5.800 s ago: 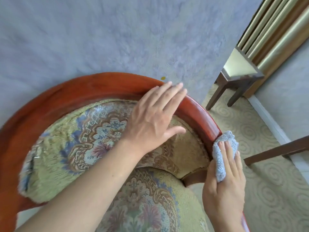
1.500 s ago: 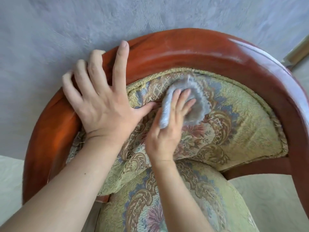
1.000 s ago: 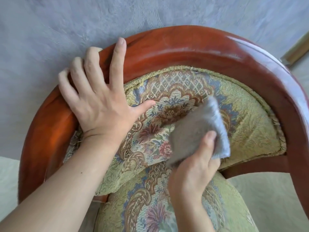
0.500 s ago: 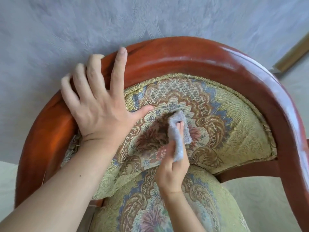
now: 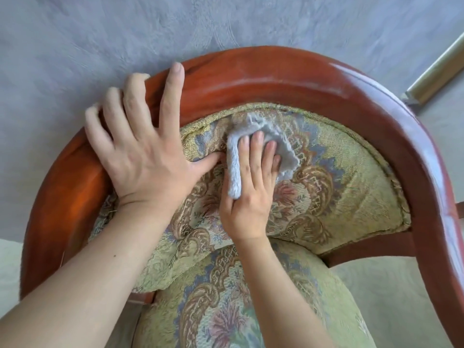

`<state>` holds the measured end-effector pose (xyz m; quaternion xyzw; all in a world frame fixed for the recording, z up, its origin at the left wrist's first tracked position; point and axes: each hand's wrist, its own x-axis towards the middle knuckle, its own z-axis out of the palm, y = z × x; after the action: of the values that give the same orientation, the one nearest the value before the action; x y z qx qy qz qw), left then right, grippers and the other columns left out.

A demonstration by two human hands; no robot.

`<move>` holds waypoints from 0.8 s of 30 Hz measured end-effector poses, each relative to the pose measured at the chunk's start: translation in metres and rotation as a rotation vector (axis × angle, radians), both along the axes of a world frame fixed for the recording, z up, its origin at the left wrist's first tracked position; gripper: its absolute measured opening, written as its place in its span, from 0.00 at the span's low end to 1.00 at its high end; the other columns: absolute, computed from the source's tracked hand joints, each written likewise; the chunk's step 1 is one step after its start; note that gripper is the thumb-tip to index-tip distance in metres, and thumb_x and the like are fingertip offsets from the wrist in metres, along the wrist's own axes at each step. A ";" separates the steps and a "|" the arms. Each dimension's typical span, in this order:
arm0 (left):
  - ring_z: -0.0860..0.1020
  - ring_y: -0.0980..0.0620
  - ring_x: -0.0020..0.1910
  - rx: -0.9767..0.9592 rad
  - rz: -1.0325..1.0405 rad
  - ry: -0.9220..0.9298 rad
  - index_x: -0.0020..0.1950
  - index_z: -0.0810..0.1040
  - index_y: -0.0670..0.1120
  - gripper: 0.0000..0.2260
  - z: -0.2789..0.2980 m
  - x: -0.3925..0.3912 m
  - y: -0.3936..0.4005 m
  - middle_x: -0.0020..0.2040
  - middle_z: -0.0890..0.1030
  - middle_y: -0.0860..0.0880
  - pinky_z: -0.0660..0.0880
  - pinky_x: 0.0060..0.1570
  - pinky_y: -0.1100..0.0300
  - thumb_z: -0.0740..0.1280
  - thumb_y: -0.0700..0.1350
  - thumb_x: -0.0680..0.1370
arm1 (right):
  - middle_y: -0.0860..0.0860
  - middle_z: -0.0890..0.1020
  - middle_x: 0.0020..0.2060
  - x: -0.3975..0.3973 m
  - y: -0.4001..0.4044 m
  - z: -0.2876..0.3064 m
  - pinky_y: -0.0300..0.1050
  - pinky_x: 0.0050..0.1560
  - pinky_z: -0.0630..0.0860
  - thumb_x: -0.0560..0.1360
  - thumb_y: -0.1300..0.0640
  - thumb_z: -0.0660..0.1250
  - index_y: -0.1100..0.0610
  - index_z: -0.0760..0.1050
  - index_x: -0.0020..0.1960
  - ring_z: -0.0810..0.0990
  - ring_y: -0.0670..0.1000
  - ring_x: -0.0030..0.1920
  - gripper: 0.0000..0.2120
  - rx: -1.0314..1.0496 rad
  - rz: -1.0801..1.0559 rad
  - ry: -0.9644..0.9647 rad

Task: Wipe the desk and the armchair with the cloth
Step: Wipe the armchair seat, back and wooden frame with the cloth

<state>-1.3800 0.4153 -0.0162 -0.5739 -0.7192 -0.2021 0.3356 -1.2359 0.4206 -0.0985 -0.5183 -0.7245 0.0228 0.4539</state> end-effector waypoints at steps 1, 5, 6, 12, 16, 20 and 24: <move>0.70 0.35 0.66 -0.019 0.000 0.001 0.82 0.55 0.50 0.50 0.000 -0.001 0.000 0.72 0.69 0.38 0.63 0.66 0.38 0.63 0.76 0.69 | 0.59 0.58 0.78 0.002 -0.008 -0.005 0.62 0.79 0.51 0.80 0.58 0.54 0.62 0.58 0.78 0.51 0.61 0.80 0.27 -0.021 0.028 0.022; 0.71 0.34 0.65 -0.039 -0.004 -0.003 0.83 0.54 0.51 0.54 0.000 -0.001 -0.001 0.72 0.69 0.38 0.64 0.65 0.38 0.62 0.80 0.66 | 0.62 0.74 0.70 0.000 -0.053 0.022 0.72 0.67 0.69 0.81 0.54 0.58 0.55 0.72 0.73 0.71 0.63 0.72 0.21 -0.190 0.004 0.891; 0.71 0.35 0.65 -0.031 -0.004 -0.001 0.83 0.54 0.51 0.54 0.000 -0.001 0.000 0.72 0.69 0.38 0.64 0.65 0.38 0.61 0.80 0.66 | 0.61 0.81 0.63 0.001 -0.058 0.042 0.74 0.59 0.75 0.80 0.48 0.62 0.50 0.78 0.67 0.79 0.65 0.64 0.18 -0.223 -0.073 1.204; 0.69 0.36 0.65 -0.023 -0.015 -0.012 0.82 0.54 0.51 0.54 0.001 -0.001 -0.001 0.72 0.69 0.39 0.63 0.65 0.38 0.62 0.81 0.65 | 0.60 0.85 0.52 0.019 -0.017 0.094 0.64 0.51 0.79 0.80 0.43 0.57 0.51 0.81 0.61 0.84 0.65 0.52 0.20 -0.038 -0.286 1.023; 0.71 0.34 0.64 0.008 -0.014 -0.002 0.82 0.57 0.50 0.51 0.000 -0.001 0.001 0.71 0.70 0.38 0.64 0.64 0.37 0.63 0.78 0.68 | 0.64 0.66 0.75 -0.012 0.005 0.061 0.61 0.79 0.52 0.80 0.55 0.50 0.67 0.64 0.75 0.59 0.65 0.78 0.27 -0.123 -0.235 0.249; 0.75 0.32 0.59 0.144 -0.036 -0.028 0.78 0.69 0.46 0.39 0.000 0.004 0.004 0.66 0.75 0.36 0.67 0.61 0.37 0.60 0.73 0.77 | 0.62 0.67 0.75 -0.018 -0.010 0.037 0.64 0.78 0.54 0.82 0.53 0.49 0.67 0.68 0.73 0.59 0.61 0.79 0.26 -0.033 0.094 0.094; 0.74 0.32 0.60 0.137 -0.048 -0.041 0.79 0.68 0.46 0.43 -0.001 0.004 0.002 0.66 0.75 0.35 0.66 0.62 0.37 0.59 0.76 0.74 | 0.53 0.83 0.61 -0.008 -0.024 0.066 0.61 0.67 0.73 0.80 0.57 0.57 0.59 0.81 0.63 0.78 0.52 0.66 0.18 -0.110 0.126 0.736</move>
<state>-1.3755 0.4177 -0.0168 -0.5625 -0.6962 -0.2707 0.3544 -1.2439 0.3964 -0.0327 -0.4532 -0.5413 0.2742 0.6530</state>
